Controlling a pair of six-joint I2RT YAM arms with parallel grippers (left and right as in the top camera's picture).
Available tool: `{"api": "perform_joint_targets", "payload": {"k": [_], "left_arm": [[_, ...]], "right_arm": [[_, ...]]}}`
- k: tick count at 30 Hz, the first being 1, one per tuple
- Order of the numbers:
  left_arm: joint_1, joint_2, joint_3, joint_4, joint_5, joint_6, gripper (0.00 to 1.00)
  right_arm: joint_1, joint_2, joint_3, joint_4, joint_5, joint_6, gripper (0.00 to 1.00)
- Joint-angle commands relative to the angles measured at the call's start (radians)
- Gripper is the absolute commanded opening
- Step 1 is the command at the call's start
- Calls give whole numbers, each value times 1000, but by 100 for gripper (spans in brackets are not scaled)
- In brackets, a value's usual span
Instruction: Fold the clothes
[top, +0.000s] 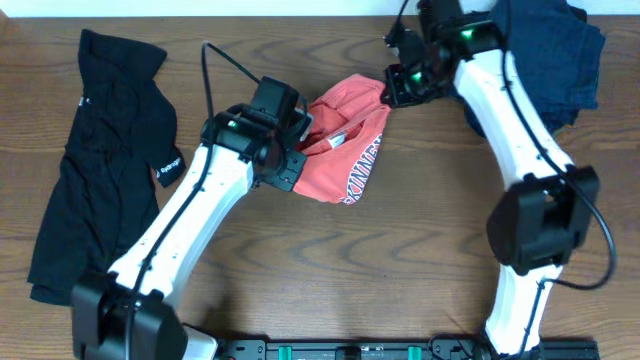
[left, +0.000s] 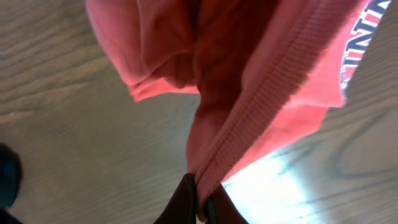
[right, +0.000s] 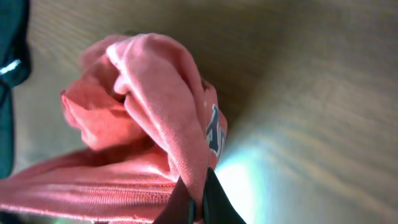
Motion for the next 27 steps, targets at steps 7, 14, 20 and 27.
{"api": "perform_joint_targets", "payload": {"k": [7,14,20,27], "left_arm": [[-50,-56,-8,-95,14,-40,6],[-179,-56,-8,-153,13,-74,6],[-197,-56,-8,-154,-62,-120,6],[-117,-55,-16,5,-298,-229,6]], "right_arm": [[-126,-68,3,-102,80,-46,1],[-209,-113,3,-214,80,-90,1],[-214,-123,3,-187,68,-95,1],[-106,-96,2,83,46,-56,1]]}}
